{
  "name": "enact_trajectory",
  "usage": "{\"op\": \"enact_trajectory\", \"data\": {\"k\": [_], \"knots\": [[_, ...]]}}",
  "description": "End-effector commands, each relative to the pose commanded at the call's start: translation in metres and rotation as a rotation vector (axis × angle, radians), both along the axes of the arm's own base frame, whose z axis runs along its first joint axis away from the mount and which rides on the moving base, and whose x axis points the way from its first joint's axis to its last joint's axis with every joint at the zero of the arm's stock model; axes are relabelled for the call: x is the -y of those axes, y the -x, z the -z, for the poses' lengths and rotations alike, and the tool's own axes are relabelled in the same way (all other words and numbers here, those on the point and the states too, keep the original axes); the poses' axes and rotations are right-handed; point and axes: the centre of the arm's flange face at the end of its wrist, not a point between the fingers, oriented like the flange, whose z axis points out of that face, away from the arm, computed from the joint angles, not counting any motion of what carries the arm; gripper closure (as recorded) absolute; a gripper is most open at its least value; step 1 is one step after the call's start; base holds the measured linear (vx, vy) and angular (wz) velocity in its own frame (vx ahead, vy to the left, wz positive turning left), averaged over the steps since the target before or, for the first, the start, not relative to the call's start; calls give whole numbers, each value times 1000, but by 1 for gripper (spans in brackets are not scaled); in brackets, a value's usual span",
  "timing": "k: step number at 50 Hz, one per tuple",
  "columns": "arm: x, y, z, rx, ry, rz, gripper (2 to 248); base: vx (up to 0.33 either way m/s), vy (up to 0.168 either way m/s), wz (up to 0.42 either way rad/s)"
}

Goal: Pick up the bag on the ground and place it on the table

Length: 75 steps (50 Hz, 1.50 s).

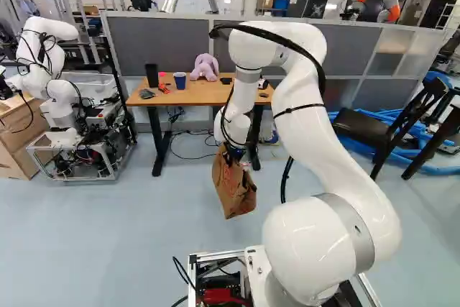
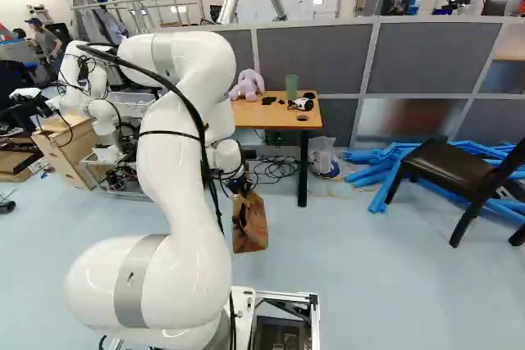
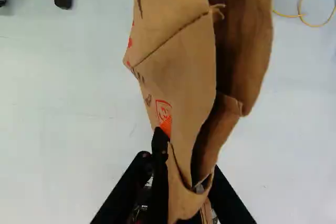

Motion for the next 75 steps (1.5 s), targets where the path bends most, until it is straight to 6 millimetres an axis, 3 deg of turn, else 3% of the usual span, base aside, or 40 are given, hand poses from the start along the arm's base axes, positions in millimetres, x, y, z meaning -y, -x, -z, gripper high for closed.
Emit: {"op": "enact_trajectory", "data": {"k": [75], "knots": [[5,16,-103,-15,2,7,230,0,0,0]]}}
